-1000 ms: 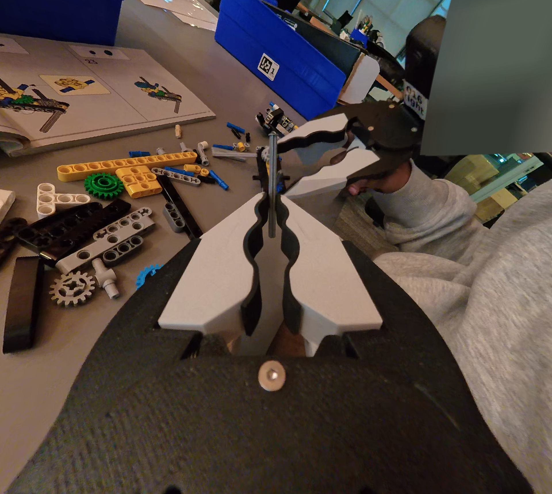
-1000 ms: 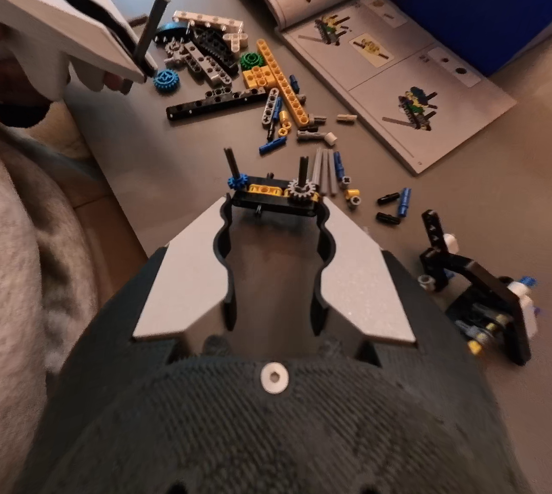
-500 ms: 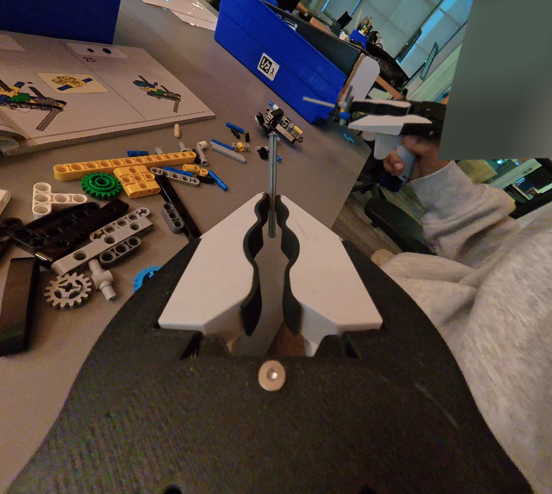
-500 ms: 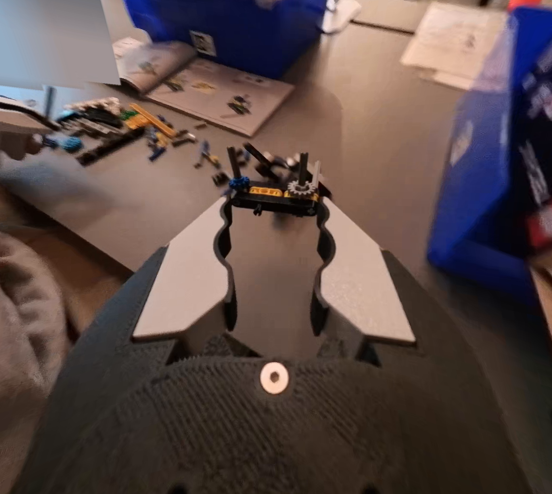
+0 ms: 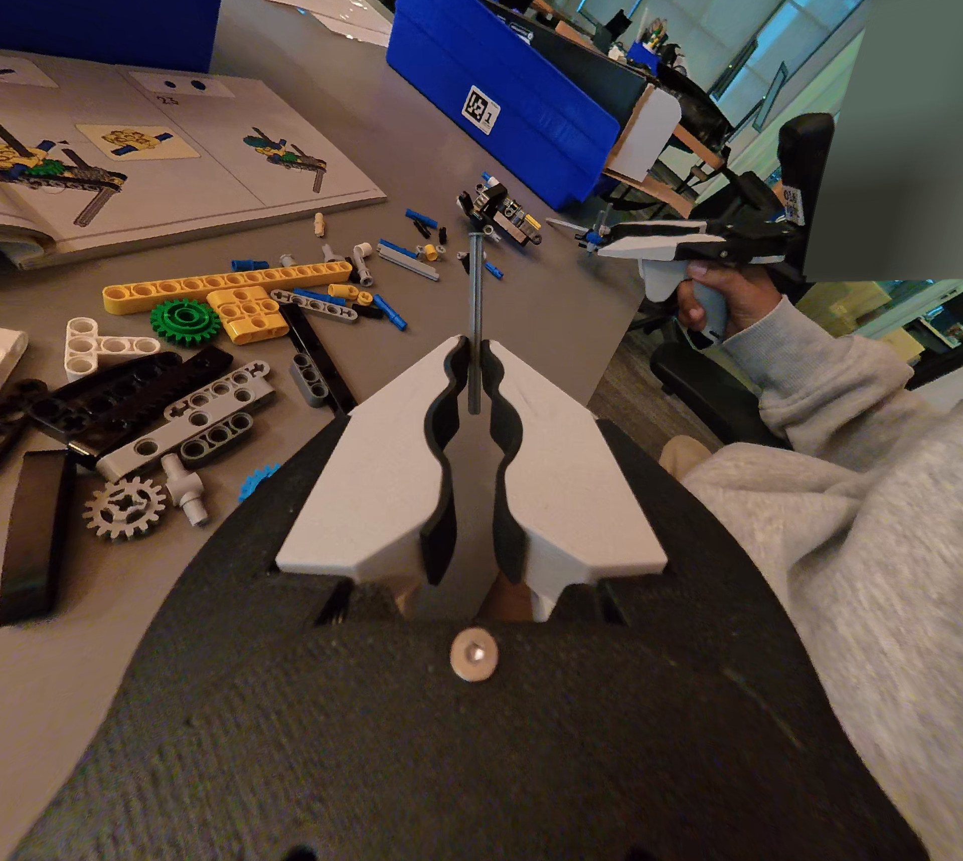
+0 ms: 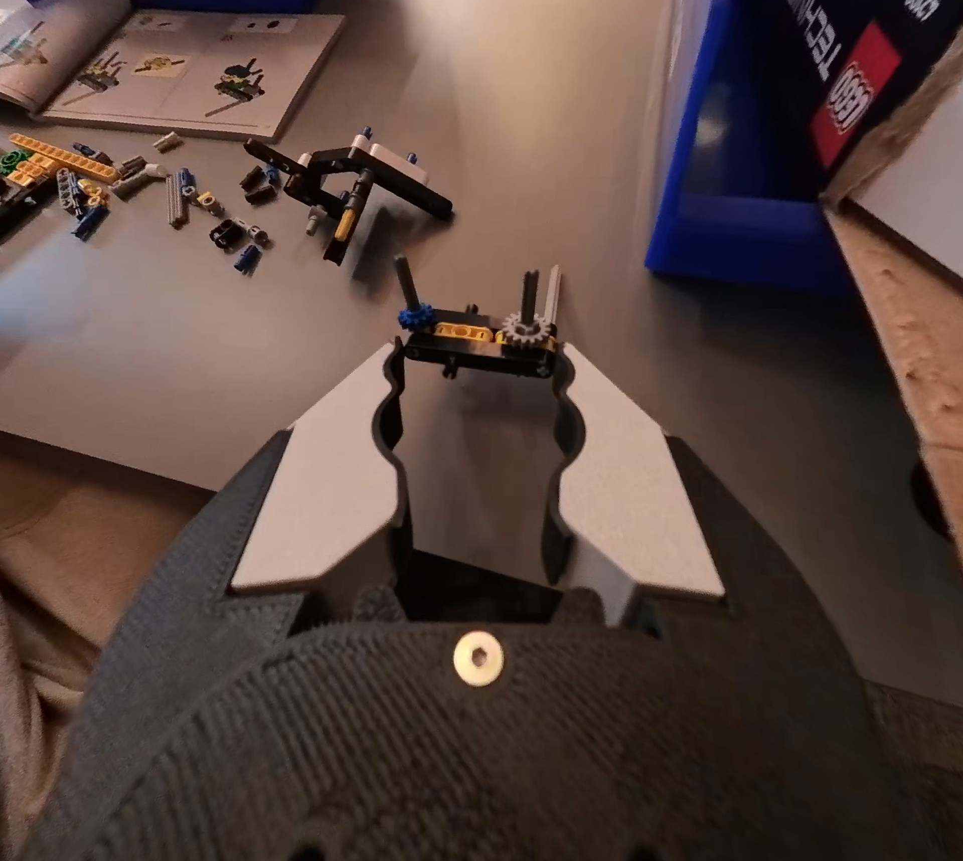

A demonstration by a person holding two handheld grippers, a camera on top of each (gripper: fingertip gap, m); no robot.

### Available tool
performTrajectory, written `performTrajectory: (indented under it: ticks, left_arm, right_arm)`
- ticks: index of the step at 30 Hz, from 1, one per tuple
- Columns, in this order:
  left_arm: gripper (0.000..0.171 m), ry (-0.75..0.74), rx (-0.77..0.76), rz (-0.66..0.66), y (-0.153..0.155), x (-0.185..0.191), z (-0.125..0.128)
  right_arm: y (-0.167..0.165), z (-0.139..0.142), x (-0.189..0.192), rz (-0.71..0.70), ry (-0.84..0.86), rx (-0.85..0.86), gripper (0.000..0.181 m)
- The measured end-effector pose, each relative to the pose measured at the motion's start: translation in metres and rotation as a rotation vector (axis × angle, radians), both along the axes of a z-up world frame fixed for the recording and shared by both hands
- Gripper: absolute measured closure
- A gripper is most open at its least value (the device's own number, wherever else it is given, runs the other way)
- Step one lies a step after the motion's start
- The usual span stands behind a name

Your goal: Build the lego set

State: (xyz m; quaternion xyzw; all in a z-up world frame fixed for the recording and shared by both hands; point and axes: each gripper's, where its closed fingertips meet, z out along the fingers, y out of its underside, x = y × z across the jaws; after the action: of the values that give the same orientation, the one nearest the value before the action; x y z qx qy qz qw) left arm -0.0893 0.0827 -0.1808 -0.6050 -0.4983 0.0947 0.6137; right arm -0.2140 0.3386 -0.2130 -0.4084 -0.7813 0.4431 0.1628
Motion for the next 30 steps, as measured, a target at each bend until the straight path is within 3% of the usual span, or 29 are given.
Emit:
performTrajectory:
  ticks: [6, 10, 14, 19, 30]
  left_arm:
    - [0.17, -0.001, 0.008, 0.0, 0.0, 0.0, 0.001]
    - [0.17, 0.002, 0.009, 0.004, -0.001, 0.0, 0.001]
    - [0.17, 0.0, 0.015, 0.0, -0.001, 0.0, 0.002]
    - [0.17, 0.018, 0.014, 0.002, -0.003, 0.003, 0.006]
    - [0.17, 0.039, 0.016, 0.021, -0.014, 0.002, 0.012]
  right_arm:
    - [0.004, -0.001, -0.001, -0.008, -0.003, 0.038, 0.119]
    - [-0.001, 0.041, -0.007, -0.036, 0.093, -0.014, 0.12]
    - [-0.048, 0.079, -0.007, 0.008, 0.113, -0.104, 0.123]
    - [-0.09, 0.044, -0.016, -0.004, -0.034, 0.012, 0.135]
    - [-0.096, -0.008, -0.025, -0.019, -0.189, 0.292, 0.142]
